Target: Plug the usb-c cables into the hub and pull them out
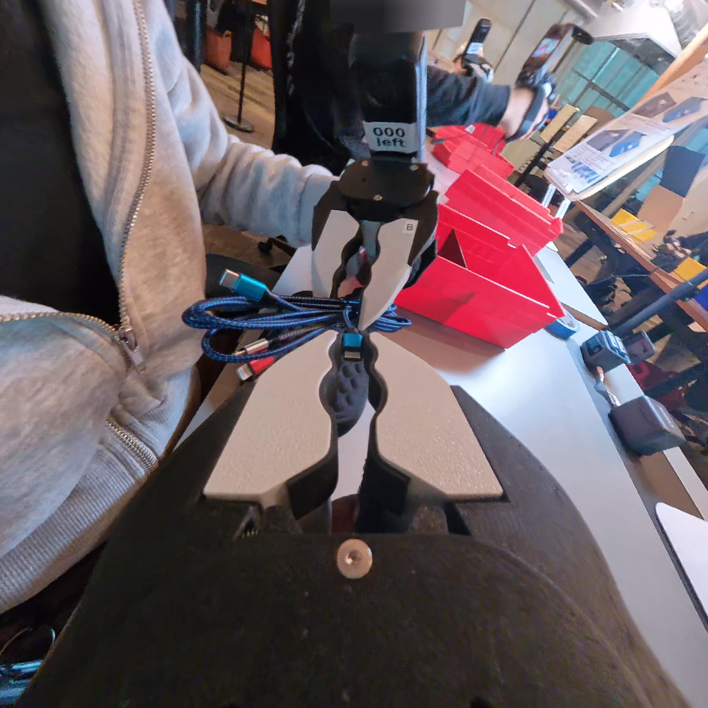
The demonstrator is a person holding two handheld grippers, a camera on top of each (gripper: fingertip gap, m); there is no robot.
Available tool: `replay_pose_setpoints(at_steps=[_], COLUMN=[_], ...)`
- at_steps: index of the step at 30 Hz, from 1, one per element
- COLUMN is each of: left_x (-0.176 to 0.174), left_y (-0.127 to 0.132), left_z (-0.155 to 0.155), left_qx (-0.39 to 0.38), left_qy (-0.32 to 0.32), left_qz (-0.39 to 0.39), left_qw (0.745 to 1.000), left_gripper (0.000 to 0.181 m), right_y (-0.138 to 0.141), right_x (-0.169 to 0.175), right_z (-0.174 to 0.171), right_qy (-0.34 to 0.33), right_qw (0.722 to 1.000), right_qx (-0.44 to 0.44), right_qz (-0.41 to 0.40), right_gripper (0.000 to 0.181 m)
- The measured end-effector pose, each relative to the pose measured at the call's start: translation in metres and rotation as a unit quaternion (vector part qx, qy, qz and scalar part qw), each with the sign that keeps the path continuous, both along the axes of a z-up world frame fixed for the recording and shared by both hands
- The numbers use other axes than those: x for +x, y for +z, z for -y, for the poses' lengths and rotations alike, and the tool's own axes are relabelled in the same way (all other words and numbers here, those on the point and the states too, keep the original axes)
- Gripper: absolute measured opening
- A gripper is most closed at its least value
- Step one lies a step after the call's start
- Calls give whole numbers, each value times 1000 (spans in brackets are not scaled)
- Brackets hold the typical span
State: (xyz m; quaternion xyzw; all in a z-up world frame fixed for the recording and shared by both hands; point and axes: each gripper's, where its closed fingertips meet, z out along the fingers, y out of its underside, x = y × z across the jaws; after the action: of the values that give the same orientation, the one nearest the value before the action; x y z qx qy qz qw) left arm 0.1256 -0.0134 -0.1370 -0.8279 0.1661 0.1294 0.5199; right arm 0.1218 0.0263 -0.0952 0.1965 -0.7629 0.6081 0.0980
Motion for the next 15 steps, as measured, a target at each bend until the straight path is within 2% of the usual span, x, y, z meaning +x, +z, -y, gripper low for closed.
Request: replay_pose_setpoints(at_steps=[3, 6, 9, 11, 15], left_x=[-3, 0, -15, -20, -21], left_y=[8, 29, 51, 47, 13], left_z=[2, 9, 13, 1, -30], left_qx=[68, 153, 239, 254, 212], left_qy=[24, 27, 95, 128, 139], left_qz=[48, 93, 115, 135, 142], left_qw=[996, 983, 959, 949, 957], left_gripper=[35, 43, 43, 43, 42], right_y=[1, -12, -28, -33, -26], right_x=[-7, -17, -26, -27, -15], right_z=[3, 8, 13, 14, 13], right_qy=[-24, -59, -95, -102, -73], right_qw=[1000, 998, 993, 991, 987], right_qx=[-5, 11, 24, 17, -22], right_qz=[18, 30, 60, 85, 144], right_gripper=[10, 10, 10, 10, 10])
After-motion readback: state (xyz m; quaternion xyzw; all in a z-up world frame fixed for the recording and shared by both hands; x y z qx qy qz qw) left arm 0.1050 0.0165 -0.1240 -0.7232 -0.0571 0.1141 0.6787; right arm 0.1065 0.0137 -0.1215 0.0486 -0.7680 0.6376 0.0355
